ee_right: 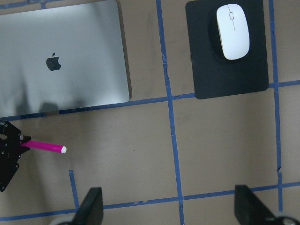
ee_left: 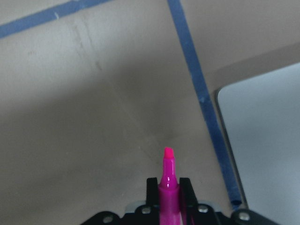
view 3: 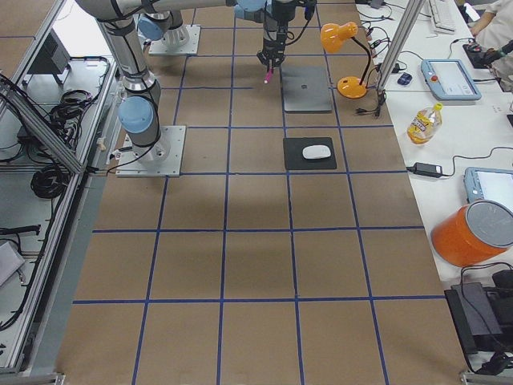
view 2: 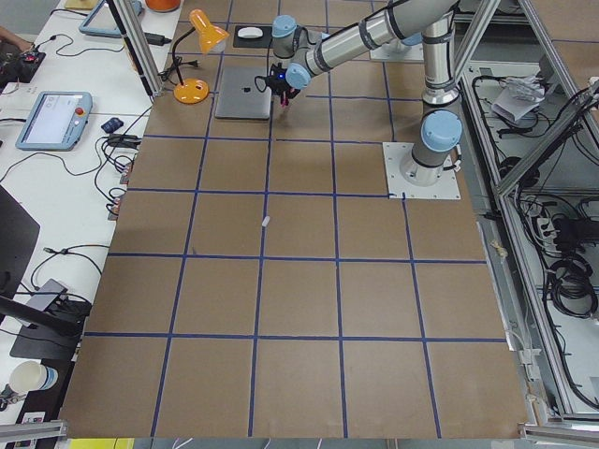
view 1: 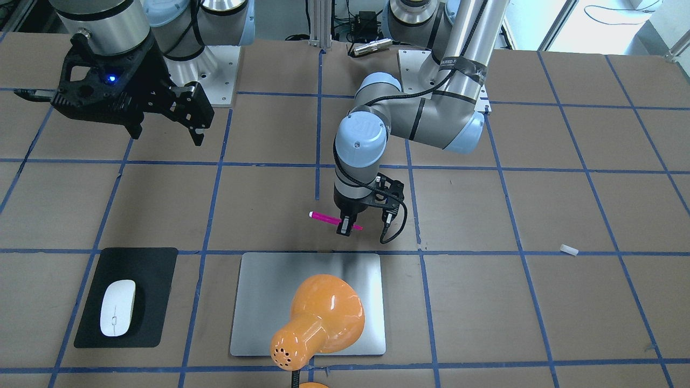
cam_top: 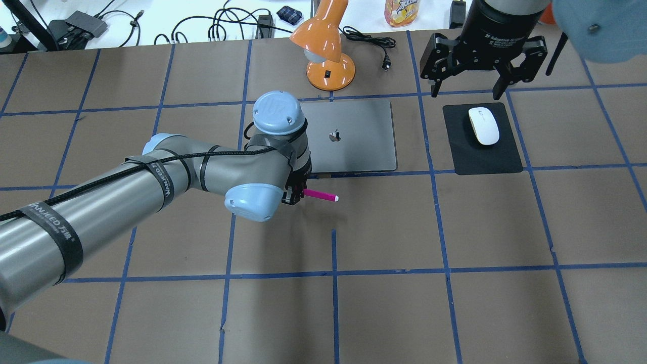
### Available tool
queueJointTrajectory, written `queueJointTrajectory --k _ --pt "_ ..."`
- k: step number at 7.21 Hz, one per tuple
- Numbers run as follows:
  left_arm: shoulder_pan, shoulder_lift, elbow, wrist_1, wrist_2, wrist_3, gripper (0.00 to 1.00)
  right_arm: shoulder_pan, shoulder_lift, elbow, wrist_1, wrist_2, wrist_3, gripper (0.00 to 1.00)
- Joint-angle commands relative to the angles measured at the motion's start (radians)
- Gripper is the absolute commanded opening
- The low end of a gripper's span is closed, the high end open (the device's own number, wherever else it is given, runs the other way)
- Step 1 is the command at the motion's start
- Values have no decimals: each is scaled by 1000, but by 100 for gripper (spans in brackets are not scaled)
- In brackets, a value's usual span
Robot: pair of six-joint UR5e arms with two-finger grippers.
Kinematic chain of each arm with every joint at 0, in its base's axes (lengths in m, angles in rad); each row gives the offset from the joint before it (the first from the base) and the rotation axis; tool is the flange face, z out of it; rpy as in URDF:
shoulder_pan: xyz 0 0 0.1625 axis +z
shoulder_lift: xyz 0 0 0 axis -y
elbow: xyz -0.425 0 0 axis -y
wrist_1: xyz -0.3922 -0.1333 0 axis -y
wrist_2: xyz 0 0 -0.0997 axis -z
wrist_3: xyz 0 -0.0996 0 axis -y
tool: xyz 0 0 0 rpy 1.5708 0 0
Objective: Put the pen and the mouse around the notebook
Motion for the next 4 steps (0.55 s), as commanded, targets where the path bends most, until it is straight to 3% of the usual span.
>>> queueJointTrajectory --k 1,3,4 --pt "-42 -36 47 -4 2 -70 0 0 1 -1 -5 1 0 100" --pt "-63 -53 47 -2 2 -90 0 0 1 -1 -5 1 0 100" --pt "-68 -56 44 -4 2 -92 28 0 1 -1 -5 1 0 100"
